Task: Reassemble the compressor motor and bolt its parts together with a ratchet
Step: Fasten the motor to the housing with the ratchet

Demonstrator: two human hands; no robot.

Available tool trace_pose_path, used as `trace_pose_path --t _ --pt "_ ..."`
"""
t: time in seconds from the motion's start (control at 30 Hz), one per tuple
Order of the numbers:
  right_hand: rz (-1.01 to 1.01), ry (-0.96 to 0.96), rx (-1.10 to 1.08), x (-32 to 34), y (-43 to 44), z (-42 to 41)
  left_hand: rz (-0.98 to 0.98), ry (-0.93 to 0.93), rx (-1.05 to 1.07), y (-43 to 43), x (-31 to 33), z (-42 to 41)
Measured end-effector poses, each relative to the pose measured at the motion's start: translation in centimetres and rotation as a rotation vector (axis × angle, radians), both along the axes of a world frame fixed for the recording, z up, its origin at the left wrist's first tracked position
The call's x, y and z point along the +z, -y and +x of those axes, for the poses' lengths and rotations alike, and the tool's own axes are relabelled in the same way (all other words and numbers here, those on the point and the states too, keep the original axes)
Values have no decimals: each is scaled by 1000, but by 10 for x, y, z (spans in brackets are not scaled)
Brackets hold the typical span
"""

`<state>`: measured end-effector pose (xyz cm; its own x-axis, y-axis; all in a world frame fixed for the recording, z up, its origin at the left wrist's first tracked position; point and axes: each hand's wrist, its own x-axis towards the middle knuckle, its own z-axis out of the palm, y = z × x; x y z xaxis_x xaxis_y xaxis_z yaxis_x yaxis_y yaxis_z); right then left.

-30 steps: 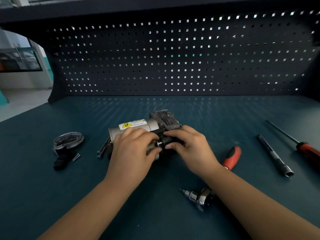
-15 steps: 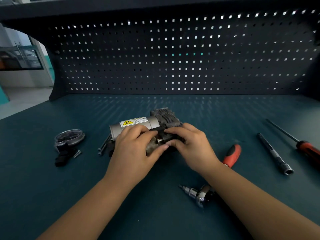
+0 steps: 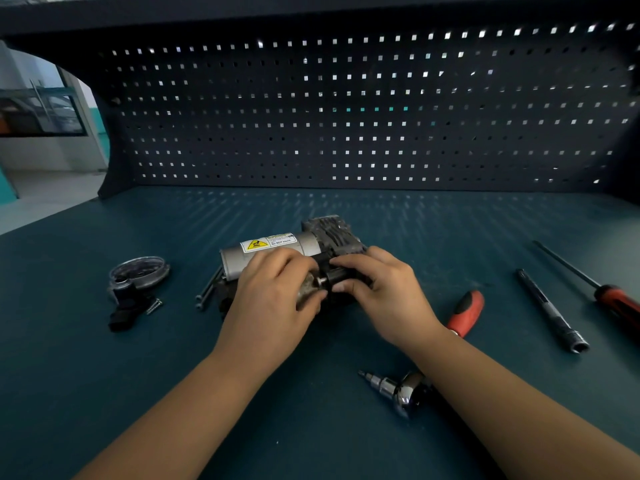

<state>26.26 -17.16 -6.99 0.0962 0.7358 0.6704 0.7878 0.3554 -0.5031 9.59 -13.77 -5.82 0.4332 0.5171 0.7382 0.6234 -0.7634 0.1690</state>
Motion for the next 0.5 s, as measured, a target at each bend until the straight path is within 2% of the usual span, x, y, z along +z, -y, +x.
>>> trace_pose_path --t 0.5 --pt "-6 4 -9 -1 0 0 109 23 -25 0 0 0"
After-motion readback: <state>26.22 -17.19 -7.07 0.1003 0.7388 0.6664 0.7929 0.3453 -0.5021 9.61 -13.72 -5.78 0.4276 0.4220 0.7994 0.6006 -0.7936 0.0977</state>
